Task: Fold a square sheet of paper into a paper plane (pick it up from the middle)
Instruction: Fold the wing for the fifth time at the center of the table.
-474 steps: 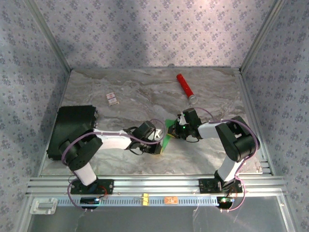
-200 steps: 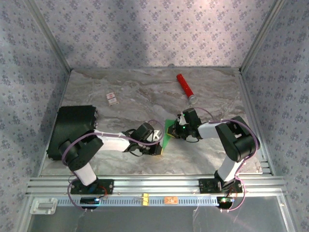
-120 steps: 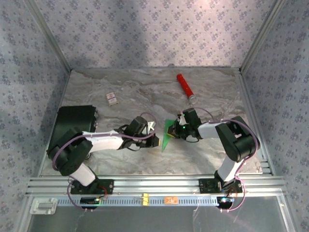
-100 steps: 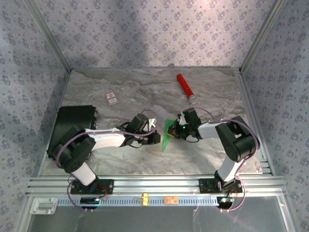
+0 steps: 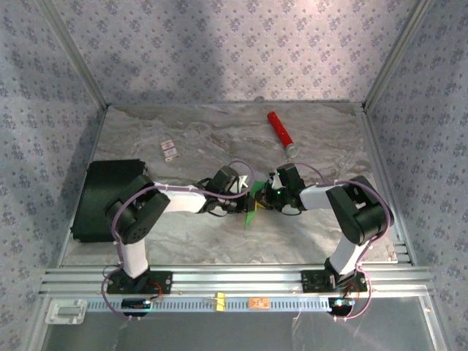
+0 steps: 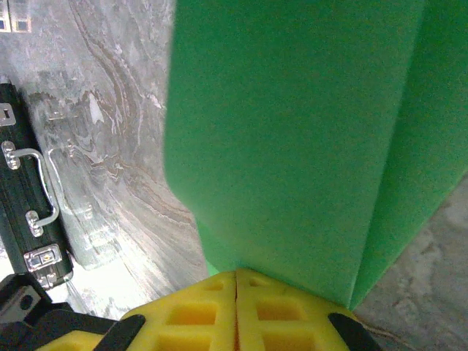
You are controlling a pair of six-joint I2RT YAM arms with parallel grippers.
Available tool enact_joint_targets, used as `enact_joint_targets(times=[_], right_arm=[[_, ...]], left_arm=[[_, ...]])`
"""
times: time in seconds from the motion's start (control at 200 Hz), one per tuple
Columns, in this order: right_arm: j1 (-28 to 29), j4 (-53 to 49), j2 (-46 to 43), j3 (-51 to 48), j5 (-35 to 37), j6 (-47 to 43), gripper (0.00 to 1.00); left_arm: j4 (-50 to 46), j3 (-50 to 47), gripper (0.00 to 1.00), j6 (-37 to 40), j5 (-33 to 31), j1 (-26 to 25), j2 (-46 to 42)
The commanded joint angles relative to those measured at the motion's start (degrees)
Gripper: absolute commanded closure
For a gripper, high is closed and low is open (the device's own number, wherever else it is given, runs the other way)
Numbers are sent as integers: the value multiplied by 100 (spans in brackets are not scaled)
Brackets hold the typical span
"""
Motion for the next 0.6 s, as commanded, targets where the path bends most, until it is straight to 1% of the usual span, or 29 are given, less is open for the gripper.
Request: enact_joint_targets(times=[0.0, 0.07, 0.175, 0.27, 0.4, 0.595], right_arm=[[-5, -405, 292, -220, 534, 64, 91], [-8, -376, 273, -209, 516, 81, 90], [-39, -369, 211, -216, 485, 98, 90], [-85, -432, 87, -208, 467, 111, 90], [-178, -685, -292, -211, 549, -8, 90], [-353, -966, -1068, -325, 719, -237, 88]], left_arm=[[-417, 266, 91, 218, -147, -160, 232], [-869, 353, 93, 366, -429, -215, 336], [-1226, 291, 94, 448, -754, -254, 410], [-1548, 231, 96, 637, -895, -298, 465], [-1448, -125, 97, 697, -824, -308, 305], [-1104, -643, 99, 854, -371, -274, 75]])
